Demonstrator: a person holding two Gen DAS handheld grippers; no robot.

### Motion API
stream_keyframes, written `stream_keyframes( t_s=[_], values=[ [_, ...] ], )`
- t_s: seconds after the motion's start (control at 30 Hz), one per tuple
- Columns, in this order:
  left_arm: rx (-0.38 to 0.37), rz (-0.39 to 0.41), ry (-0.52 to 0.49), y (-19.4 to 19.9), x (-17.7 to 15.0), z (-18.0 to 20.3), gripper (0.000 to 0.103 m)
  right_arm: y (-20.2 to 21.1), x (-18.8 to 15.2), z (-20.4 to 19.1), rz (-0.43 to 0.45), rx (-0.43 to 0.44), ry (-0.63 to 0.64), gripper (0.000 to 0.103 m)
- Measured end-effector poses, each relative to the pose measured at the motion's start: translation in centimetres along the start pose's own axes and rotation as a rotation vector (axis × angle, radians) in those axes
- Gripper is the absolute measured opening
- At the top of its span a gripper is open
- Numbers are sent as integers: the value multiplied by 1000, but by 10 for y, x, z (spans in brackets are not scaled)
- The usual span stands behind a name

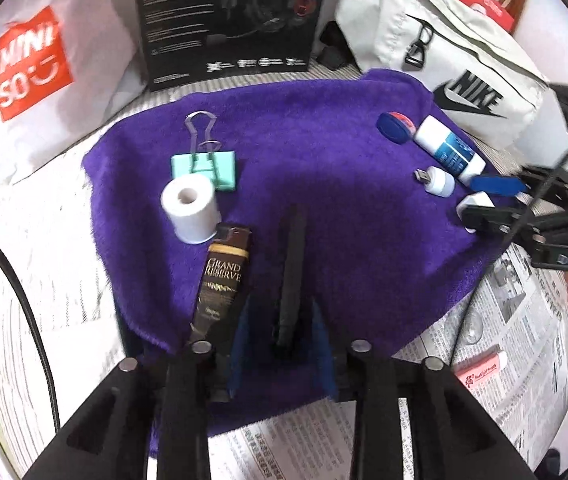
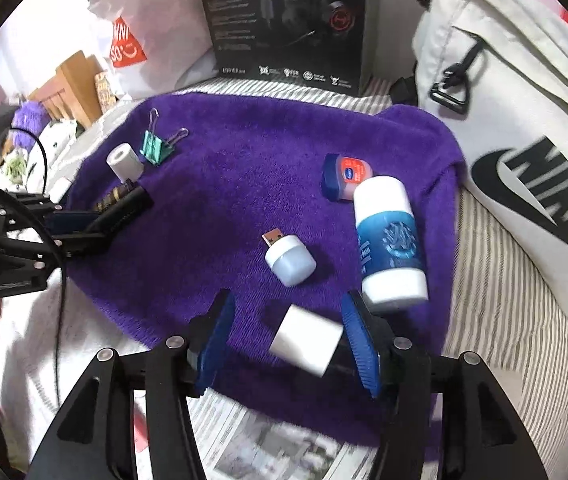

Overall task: Organize rigid objects
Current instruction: 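Set the marker beside the lighter while the right tool sets the USB light by the charger, then move both open tools back toward the pink highlighter on the newspaper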

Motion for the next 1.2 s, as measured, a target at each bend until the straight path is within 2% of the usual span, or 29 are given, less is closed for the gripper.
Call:
stream_keyframes(
  t_s=[0.13,0.27,0.33,0.4,0.63,0.9,1.2],
  values=[
    [14,12,15,12,-4,-2,32,17,-9,1,23,-14,-29,56],
    [44,39,-2,32,-11,2,33,37,-20,2,50,-25,-59,61],
    [44,54,-5,41,-16,5,40,46,-26,1,65,-26,-74,61],
    [39,67,-10,48,-20,9,52,55,-34,0,77,-25,-85,62],
    [0,87,-45,56,-33,39,52,76,-63,-3,92,-26,-106,64],
    [-44,80,-118,50,-31,85,52,90,-101,10,83,-31,-169,65],
    [-61,40,-172,30,-27,119,52,95,-118,22,84,-6,-226,65]
  ],
)
Point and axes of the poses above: each gripper's, at about its wrist camera, not at the fingertips, and y roughly against the way its jaws point, z to its right, x to its top, the point moved 2 cm from there along -y, roughly the way its jaws point, and after that the axes turned 6 degrees about x, right-handed, at the moved point
